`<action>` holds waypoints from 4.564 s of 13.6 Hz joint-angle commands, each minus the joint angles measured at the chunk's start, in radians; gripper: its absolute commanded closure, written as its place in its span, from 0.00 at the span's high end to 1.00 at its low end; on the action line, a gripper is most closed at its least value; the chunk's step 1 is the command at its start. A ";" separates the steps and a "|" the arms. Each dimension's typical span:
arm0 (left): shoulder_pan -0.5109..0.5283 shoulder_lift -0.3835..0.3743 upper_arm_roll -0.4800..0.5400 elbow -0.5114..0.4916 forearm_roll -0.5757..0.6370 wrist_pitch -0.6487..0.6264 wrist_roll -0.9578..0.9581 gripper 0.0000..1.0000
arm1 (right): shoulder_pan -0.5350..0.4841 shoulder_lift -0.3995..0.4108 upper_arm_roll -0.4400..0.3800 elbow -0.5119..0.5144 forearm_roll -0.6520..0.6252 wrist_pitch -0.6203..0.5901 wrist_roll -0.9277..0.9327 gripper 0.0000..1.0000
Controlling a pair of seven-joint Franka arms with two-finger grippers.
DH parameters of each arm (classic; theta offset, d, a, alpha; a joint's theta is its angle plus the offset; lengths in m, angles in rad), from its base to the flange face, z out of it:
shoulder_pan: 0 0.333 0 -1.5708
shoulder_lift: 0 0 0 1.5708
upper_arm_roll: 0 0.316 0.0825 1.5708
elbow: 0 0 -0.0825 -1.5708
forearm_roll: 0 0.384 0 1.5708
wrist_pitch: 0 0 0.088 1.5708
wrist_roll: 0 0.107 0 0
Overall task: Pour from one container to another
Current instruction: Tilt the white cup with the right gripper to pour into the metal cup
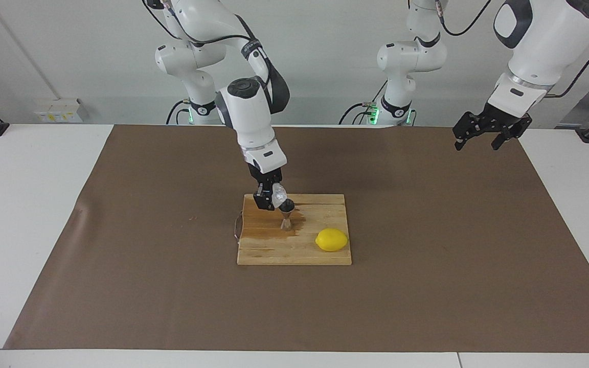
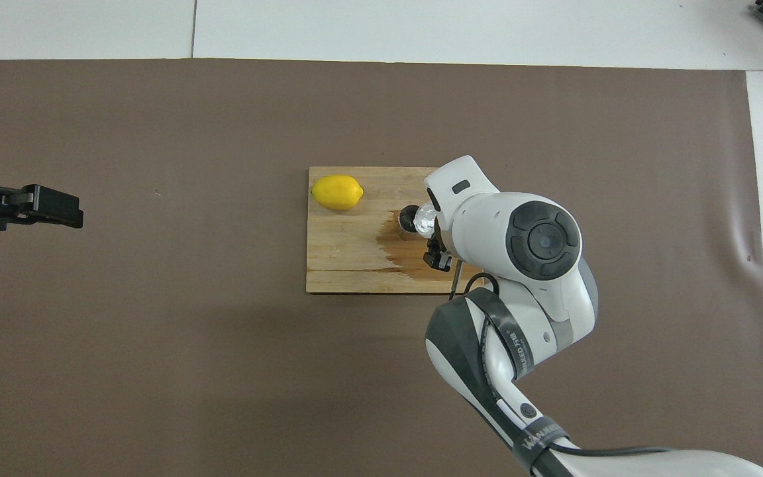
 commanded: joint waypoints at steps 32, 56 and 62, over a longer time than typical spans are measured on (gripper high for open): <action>0.009 -0.012 -0.004 -0.010 0.006 -0.011 0.010 1.00 | 0.036 0.006 0.003 0.005 -0.278 0.010 0.295 0.04; 0.009 -0.012 -0.004 -0.010 0.006 -0.011 0.010 1.00 | -0.047 0.010 0.007 -0.014 0.150 0.075 0.045 0.04; 0.009 -0.012 -0.004 -0.010 0.006 -0.011 0.010 1.00 | -0.076 0.007 0.007 -0.019 0.182 0.070 -0.049 0.04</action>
